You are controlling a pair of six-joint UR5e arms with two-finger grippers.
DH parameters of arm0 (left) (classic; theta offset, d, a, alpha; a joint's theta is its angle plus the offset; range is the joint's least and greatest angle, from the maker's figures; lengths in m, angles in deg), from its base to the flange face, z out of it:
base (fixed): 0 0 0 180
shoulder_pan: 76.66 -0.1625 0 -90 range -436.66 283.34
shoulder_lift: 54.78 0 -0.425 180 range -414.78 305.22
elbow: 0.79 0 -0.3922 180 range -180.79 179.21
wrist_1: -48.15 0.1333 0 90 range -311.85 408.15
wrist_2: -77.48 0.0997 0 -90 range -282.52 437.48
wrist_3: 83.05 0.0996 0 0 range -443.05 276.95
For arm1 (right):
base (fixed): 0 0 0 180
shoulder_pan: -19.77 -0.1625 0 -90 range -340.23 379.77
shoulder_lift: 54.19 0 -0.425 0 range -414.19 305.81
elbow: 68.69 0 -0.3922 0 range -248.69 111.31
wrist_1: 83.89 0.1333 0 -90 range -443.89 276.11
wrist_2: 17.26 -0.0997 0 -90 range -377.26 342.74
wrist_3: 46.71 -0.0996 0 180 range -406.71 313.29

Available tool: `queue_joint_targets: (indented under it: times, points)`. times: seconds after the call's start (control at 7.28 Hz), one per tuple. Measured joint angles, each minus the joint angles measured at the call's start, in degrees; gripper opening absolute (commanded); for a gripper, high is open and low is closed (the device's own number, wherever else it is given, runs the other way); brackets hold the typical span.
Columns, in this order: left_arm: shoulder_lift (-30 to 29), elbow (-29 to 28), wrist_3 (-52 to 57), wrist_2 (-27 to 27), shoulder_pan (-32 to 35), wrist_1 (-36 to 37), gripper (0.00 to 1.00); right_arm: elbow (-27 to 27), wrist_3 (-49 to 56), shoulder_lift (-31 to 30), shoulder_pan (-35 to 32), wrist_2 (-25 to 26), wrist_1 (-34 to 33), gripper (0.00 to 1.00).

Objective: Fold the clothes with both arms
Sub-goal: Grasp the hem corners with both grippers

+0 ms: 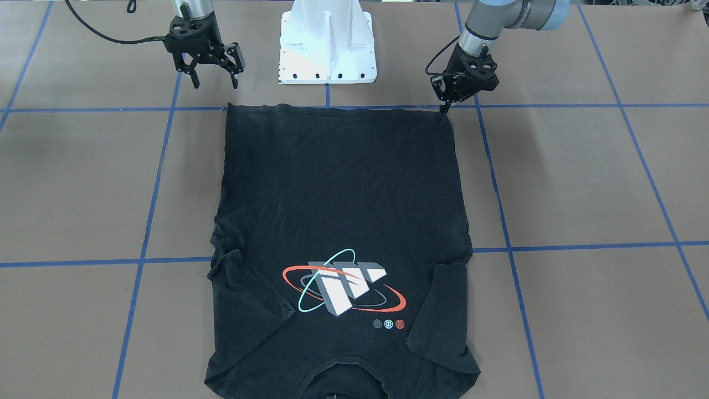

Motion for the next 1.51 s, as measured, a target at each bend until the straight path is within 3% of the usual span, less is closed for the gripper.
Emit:
queue_joint_targets:
  times: [0.41, 1.51]
  points:
    - [0.2, 0.1, 0.0, 1.9, -0.1, 0.0, 0.00, -2.6, -0.4, 2.0, 0.4, 0.1, 0.1, 0.56]
    - [0.2, 0.3, 0.0, 2.1, -0.1, 0.1, 0.00, -4.5, 1.3, 2.5, -0.5, 0.0, 0.0, 0.45]
